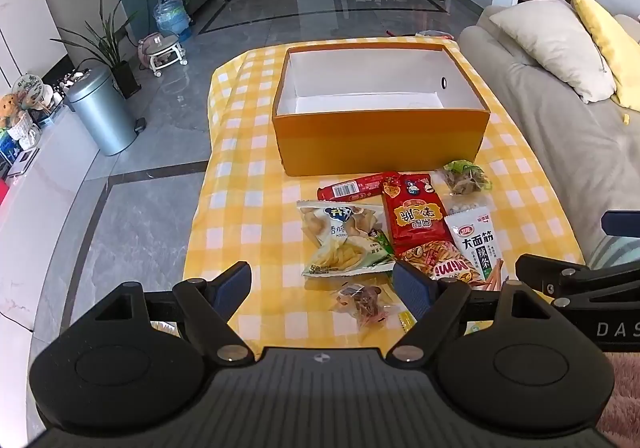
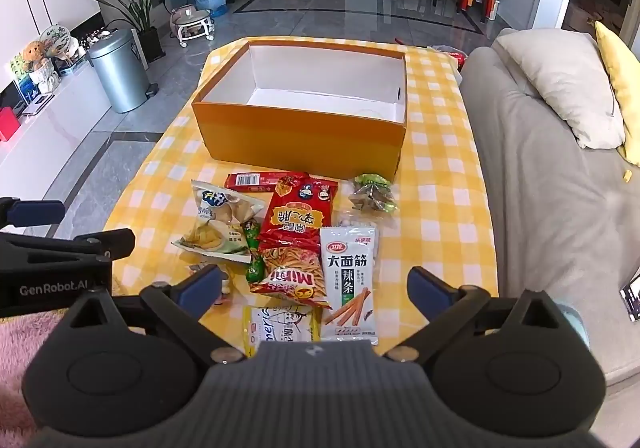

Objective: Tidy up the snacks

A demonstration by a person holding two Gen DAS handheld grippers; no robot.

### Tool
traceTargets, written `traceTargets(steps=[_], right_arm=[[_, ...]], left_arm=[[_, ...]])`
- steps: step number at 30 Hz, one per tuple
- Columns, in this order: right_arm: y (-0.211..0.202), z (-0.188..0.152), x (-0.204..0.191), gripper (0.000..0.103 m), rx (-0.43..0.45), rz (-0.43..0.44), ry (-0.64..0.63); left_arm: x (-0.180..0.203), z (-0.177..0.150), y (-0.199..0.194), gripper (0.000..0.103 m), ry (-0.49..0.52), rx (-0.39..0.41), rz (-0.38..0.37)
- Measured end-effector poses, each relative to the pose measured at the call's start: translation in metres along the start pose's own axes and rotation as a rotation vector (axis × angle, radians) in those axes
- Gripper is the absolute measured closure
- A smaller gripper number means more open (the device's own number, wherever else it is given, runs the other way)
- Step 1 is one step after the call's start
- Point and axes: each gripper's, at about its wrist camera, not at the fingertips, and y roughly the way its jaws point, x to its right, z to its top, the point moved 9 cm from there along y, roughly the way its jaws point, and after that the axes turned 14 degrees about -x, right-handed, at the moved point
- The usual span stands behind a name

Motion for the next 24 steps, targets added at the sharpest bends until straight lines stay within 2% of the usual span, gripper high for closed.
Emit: traceTargets(steps=[24], right_arm=[[0.0003, 0.0, -0.0013, 0.007, -0.007, 0.001, -0.004]], left_arm=[[-0.0007, -0.0001, -0.0001, 0.009, 0.0, 0.0, 0.0]])
